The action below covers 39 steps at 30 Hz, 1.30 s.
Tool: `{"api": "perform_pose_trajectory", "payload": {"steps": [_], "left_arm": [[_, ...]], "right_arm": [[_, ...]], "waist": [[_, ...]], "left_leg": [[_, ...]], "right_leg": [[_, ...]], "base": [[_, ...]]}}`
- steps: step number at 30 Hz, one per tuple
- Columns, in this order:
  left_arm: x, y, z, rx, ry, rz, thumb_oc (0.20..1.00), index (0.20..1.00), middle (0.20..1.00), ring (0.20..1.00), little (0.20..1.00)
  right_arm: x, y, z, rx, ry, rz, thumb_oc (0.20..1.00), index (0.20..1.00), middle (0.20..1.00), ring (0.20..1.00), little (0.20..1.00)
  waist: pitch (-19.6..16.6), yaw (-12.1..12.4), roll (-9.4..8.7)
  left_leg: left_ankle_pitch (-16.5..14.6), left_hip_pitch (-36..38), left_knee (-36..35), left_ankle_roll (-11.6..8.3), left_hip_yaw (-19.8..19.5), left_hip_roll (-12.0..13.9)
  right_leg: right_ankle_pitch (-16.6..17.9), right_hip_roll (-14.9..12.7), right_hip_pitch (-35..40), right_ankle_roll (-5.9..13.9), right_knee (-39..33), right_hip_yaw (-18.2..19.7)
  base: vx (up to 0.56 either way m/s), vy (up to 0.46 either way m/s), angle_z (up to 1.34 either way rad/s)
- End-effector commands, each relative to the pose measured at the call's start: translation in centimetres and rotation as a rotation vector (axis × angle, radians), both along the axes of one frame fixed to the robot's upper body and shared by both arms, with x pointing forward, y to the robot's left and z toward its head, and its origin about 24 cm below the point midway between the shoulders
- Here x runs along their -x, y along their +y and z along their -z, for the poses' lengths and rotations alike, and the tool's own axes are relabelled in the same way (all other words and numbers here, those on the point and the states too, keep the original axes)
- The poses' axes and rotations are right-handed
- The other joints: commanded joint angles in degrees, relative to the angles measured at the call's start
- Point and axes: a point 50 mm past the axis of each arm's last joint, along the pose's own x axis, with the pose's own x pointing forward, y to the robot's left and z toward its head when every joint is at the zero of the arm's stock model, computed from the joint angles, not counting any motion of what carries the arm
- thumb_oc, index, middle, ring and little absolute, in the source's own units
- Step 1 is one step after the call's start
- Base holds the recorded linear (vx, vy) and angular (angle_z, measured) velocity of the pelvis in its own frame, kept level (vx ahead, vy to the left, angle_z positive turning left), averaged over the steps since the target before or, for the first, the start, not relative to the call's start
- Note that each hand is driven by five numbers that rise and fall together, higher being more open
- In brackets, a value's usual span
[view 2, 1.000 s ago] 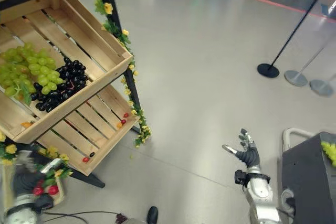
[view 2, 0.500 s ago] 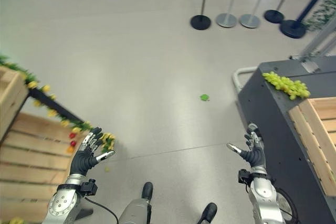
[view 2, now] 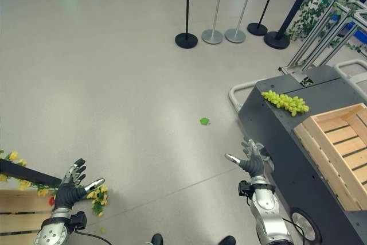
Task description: Pick up the fruits from the basket on one side to the basket on the other side
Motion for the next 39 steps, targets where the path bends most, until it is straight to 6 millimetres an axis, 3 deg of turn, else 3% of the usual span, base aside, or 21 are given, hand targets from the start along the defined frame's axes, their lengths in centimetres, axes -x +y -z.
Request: {"api": "perform_pose_trajectory", "payload": {"steps": [1,7,9,10,12,14,15,17,18,19,20,22,24,25,26,27,28,29,32,34,39], "left_arm": [[-1.2,-0.7,0.0,-0.024,-0.016,0.039,1.000,1.000,1.000,1.000,1.000],[-2.3,-1.8,-0.1,-0.013,-0.030,0.087,1.000,1.000,1.000,1.000,1.000],[-3.0,-2.0,-0.5,-0.028,-0.042,0.113,1.000,1.000,1.000,1.000,1.000],[-3.6,-2.5,-0.7,-0.031,-0.053,0.133,1.000,1.000,1.000,1.000,1.000],[-4.0,-2.6,-0.9,-0.026,-0.067,0.134,1.000,1.000,1.000,1.000,1.000],[-4.3,-2.6,-1.0,-0.015,-0.077,0.131,1.000,1.000,1.000,1.000,1.000],[-4.5,-2.9,-1.0,0.011,-0.087,0.141,1.000,1.000,1.000,1.000,1.000],[-4.6,-3.0,-1.2,0.018,-0.099,0.146,1.000,1.000,1.000,1.000,1.000],[-4.7,-3.1,-1.4,0.045,-0.118,0.137,1.000,1.000,1.000,1.000,1.000],[-4.7,-3.1,-1.4,0.047,-0.118,0.137,1.000,1.000,1.000,1.000,1.000],[-4.8,-3.3,-1.6,0.078,-0.140,0.126,1.000,1.000,1.000,1.000,1.000],[-4.7,-3.6,-1.4,0.104,-0.135,0.118,1.000,1.000,1.000,1.000,1.000],[-4.6,-3.7,-1.3,0.117,-0.137,0.110,1.000,1.000,1.000,1.000,1.000],[-4.5,-3.9,-1.0,0.130,-0.129,0.102,1.000,1.000,1.000,1.000,1.000],[-4.5,-4.0,-0.8,0.135,-0.124,0.104,1.000,1.000,1.000,1.000,1.000],[-4.5,-4.0,-0.8,0.135,-0.124,0.104,1.000,1.000,1.000,1.000,1.000],[-4.4,-4.0,-0.8,0.135,-0.125,0.098,1.000,1.000,1.000,1.000,1.000],[-4.5,-4.0,-0.7,0.137,-0.124,0.093,1.000,1.000,1.000,1.000,1.000],[-4.3,-3.6,-0.6,0.143,-0.126,0.071,1.000,1.000,1.000,1.000,1.000],[-4.2,-3.2,-1.0,0.122,-0.137,0.062,1.000,1.000,1.000,1.000,1.000],[-4.0,-2.5,-1.0,0.086,-0.126,0.064,1.000,1.000,1.000,1.000,1.000]], "right_arm": [[0.0,-2.5,-1.9,0.065,-0.083,0.063,1.000,1.000,1.000,1.000,1.000],[0.3,-3.3,-2.0,0.070,-0.088,0.120,1.000,1.000,1.000,1.000,1.000],[0.3,-3.3,-1.9,0.074,-0.085,0.120,1.000,1.000,1.000,1.000,1.000],[0.5,-3.5,-1.8,0.077,-0.081,0.122,1.000,1.000,1.000,1.000,1.000],[0.7,-3.7,-1.8,0.080,-0.081,0.129,1.000,1.000,1.000,1.000,1.000],[0.9,-3.9,-2.2,0.095,-0.093,0.125,1.000,1.000,1.000,1.000,1.000],[1.0,-4.3,-2.4,0.101,-0.097,0.126,1.000,1.000,1.000,1.000,1.000],[1.1,-4.5,-2.6,0.108,-0.102,0.125,1.000,1.000,1.000,1.000,1.000],[1.3,-4.6,-2.8,0.112,-0.108,0.115,1.000,1.000,1.000,1.000,1.000],[1.3,-4.6,-2.8,0.112,-0.108,0.116,1.000,1.000,1.000,1.000,1.000],[1.4,-4.9,-2.6,0.131,-0.091,0.107,1.000,1.000,1.000,1.000,1.000],[1.4,-5.2,-2.5,0.137,-0.079,0.109,1.000,1.000,1.000,1.000,1.000],[1.4,-5.2,-2.6,0.133,-0.080,0.109,1.000,1.000,1.000,1.000,1.000],[1.4,-5.4,-2.5,0.131,-0.076,0.116,1.000,1.000,1.000,1.000,1.000],[1.3,-5.5,-2.5,0.139,-0.075,0.120,1.000,1.000,1.000,1.000,1.000],[1.3,-5.5,-2.5,0.139,-0.075,0.120,1.000,1.000,1.000,1.000,1.000],[0.8,-5.2,-2.4,0.133,-0.076,0.102,1.000,1.000,1.000,1.000,1.000],[0.5,-5.0,-2.5,0.138,-0.077,0.089,1.000,1.000,1.000,1.000,1.000],[0.1,-4.8,-2.8,0.140,-0.085,0.066,1.000,1.000,1.000,1.000,1.000],[-0.1,-4.3,-2.9,0.143,-0.092,0.040,1.000,1.000,1.000,1.000,1.000],[-0.2,-3.8,-2.5,0.102,-0.088,0.046,1.000,1.000,1.000,1.000,1.000]], "waist": [[-0.62,0.46,1.40],[-1.76,-1.85,2.25],[-1.74,-2.80,2.56],[-1.78,-4.03,2.49],[-1.87,-5.54,2.50],[-1.83,-6.54,2.63],[-1.82,-7.76,3.17],[-1.81,-8.41,3.46],[-1.26,-8.81,3.83],[-1.20,-8.76,4.00],[-0.41,-8.28,3.61],[-0.28,-7.31,2.77],[-0.33,-7.32,2.40],[-0.64,-7.80,2.74],[-0.99,-7.31,3.17],[-0.99,-7.28,3.17],[-0.94,-5.30,3.63],[-0.99,-5.03,3.86],[-0.82,-5.03,4.41],[-1.09,-4.16,3.98],[-2.02,-3.79,2.19]], "left_leg": [[3.79,-1.63,-3.32,-0.88,-1.35,0.26],[5.70,-1.15,-5.66,-1.33,0.55,1.44],[6.07,-1.01,-6.07,-1.64,1.68,2.88],[6.24,-0.67,-5.96,-2.07,2.20,3.89],[5.90,0.13,-5.09,-2.55,2.68,4.88],[5.09,0.16,-3.12,-2.96,2.78,5.77],[3.88,-0.09,1.23,-3.36,2.91,7.06],[4.05,-0.29,4.82,-3.99,2.76,7.90],[7.45,-1.08,10.63,-4.93,1.14,9.69],[7.37,-1.22,11.03,-5.16,1.06,10.03],[10.85,-3.55,15.56,-5.64,-5.53,8.81],[5.48,-5.89,13.24,-5.01,-11.76,3.27],[4.73,-6.78,10.03,-4.51,-12.43,2.54],[7.03,-8.14,5.47,-4.42,-12.18,4.76],[9.83,-9.52,2.80,-4.86,-13.16,5.11],[9.88,-9.47,2.72,-4.87,-13.13,5.12],[11.83,-10.72,-1.24,-5.76,-21.62,2.69],[12.57,-11.34,-2.32,-6.14,-24.43,2.47],[13.94,-11.93,-5.24,-6.81,-25.32,2.48],[13.08,-11.45,-4.17,-6.05,-27.16,1.89],[10.63,-10.59,-3.47,-3.97,-23.38,1.22]], "right_leg": [[0.09,-1.49,3.42,9.12,0.57,0.10],[0.01,-3.12,3.53,9.12,2.11,-0.28],[-1.46,-3.86,2.96,9.12,3.84,-0.01],[-3.73,-2.92,2.71,8.70,3.97,1.99],[-4.84,-2.69,2.25,8.24,5.68,3.53],[-6.32,-2.51,2.23,7.83,6.50,4.79],[-8.90,-2.04,3.14,6.44,6.66,5.84],[-10.28,-1.58,3.82,5.46,6.93,6.53],[-11.98,-0.55,4.94,4.06,7.41,8.21],[-12.15,-0.27,4.96,3.88,7.46,8.21],[-12.45,-0.10,5.50,2.27,7.42,9.22],[-12.04,-0.14,6.26,2.51,6.45,11.23],[-11.94,0.07,6.35,2.71,6.08,11.85],[-12.69,1.33,6.83,3.15,5.41,12.75],[-12.99,1.98,7.39,3.31,4.75,13.50],[-12.98,1.99,7.39,3.30,4.74,13.52],[-13.46,3.70,9.25,3.42,2.83,17.33],[-13.29,4.21,9.48,3.59,2.10,18.92],[-12.96,5.05,10.30,4.00,0.07,21.61],[-12.10,5.50,10.05,4.27,-1.70,23.46],[-9.20,3.74,8.43,5.87,-4.56,26.11]], "base": [[0.01,-0.091,-0.30],[-0.02,-0.110,-0.28],[0.02,-0.145,-0.46],[0.10,-0.154,-0.50],[0.14,-0.201,-0.41],[0.11,-0.162,-0.36],[0.16,-0.159,-0.25],[0.16,-0.152,-0.24],[0.09,-0.105,-0.70],[0.14,-0.155,-1.10],[0.10,-0.115,-1.28],[0.17,-0.119,-1.17],[0.11,-0.036,-1.02],[0.16,0.037,-0.74],[0.16,0.036,-0.56],[0.26,0.035,-0.77],[0.22,0.018,-0.50],[0.27,0.041,-0.47],[0.13,0.082,-0.44],[0.17,0.135,-0.86],[0.10,0.165,-1.07]]}}
